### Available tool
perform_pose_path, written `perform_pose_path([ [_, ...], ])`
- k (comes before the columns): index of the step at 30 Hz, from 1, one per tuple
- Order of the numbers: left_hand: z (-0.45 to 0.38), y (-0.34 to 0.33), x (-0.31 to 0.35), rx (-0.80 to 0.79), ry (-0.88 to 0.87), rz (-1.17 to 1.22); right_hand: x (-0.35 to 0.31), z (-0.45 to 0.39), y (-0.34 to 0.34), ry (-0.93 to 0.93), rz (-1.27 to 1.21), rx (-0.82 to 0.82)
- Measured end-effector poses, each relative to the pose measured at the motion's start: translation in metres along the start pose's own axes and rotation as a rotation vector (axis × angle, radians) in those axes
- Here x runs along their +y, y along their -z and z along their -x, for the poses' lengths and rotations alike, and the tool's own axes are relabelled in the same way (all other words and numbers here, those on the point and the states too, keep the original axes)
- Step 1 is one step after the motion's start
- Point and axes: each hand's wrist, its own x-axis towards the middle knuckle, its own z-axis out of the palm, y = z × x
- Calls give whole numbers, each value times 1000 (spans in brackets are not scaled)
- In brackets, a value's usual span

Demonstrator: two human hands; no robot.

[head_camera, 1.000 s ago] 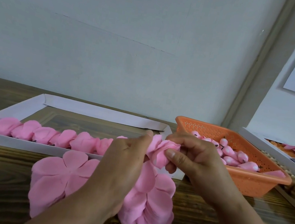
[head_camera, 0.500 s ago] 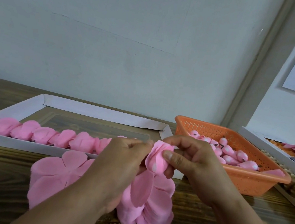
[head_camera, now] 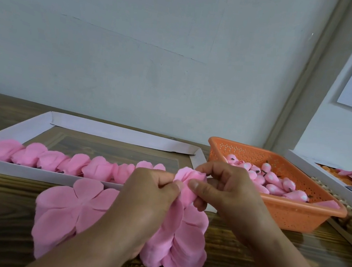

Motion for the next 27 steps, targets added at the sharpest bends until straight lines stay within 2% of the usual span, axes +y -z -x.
perform_pose_path([
  [7, 2, -2, 0, -7, -87, -90, -3, 0, -3, -23, -18, 16],
  [13, -3, 4, 0, -143, 130, 240, -2, 0, 0, -1, -49, 30],
  [17, -7, 6, -1, -148, 190, 288, -1, 0, 3, 11, -38, -3],
  [20, -12, 7, 0, -186, 309, 365, 2, -2, 5, 19, 32, -1],
  [23, -12, 9, 2, -196, 385, 506, 4, -3, 4, 15, -9, -8],
  [27, -14, 14, -1, -229, 427, 544, 3, -2, 3, 16, -76, -41],
])
